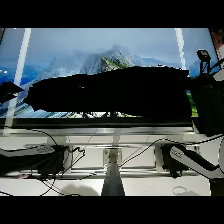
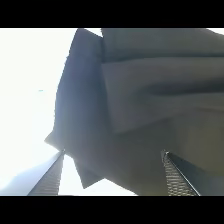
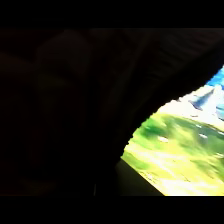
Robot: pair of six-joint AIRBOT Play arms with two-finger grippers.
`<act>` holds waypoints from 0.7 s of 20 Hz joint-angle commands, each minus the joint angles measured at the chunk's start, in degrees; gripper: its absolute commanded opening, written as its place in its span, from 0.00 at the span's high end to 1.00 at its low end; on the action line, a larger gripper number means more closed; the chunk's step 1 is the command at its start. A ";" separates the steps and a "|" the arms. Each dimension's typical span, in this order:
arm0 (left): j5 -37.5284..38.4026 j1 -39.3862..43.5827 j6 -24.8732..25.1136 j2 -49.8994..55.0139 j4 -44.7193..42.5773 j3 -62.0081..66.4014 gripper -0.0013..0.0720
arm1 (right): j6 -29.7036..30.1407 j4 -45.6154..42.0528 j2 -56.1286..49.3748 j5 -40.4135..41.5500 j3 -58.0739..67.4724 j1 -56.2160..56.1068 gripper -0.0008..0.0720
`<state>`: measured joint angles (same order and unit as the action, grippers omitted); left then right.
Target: Fold the clothes and pants, and hang the long-sleeved shirts on hangers.
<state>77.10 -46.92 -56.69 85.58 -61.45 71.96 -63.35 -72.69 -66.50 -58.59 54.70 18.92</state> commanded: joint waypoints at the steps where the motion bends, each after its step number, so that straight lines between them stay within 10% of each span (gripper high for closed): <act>1: 0.13 0.04 0.09 1.25 -0.04 -0.15 0.02 | -0.07 -4.02 0.31 -0.76 0.00 0.37 0.96; 7: -5.05 0.15 0.07 3.15 8.26 -0.17 0.23 | -0.22 -5.57 0.28 -0.81 0.00 0.37 0.96; 14: -2.97 5.40 -1.57 12.74 13.07 -0.17 0.23 | -3.72 -5.51 0.31 -0.85 0.00 0.37 0.97</act>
<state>73.28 -43.81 -57.76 95.09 -49.47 71.81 -65.58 -78.11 -66.24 -59.42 54.70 19.25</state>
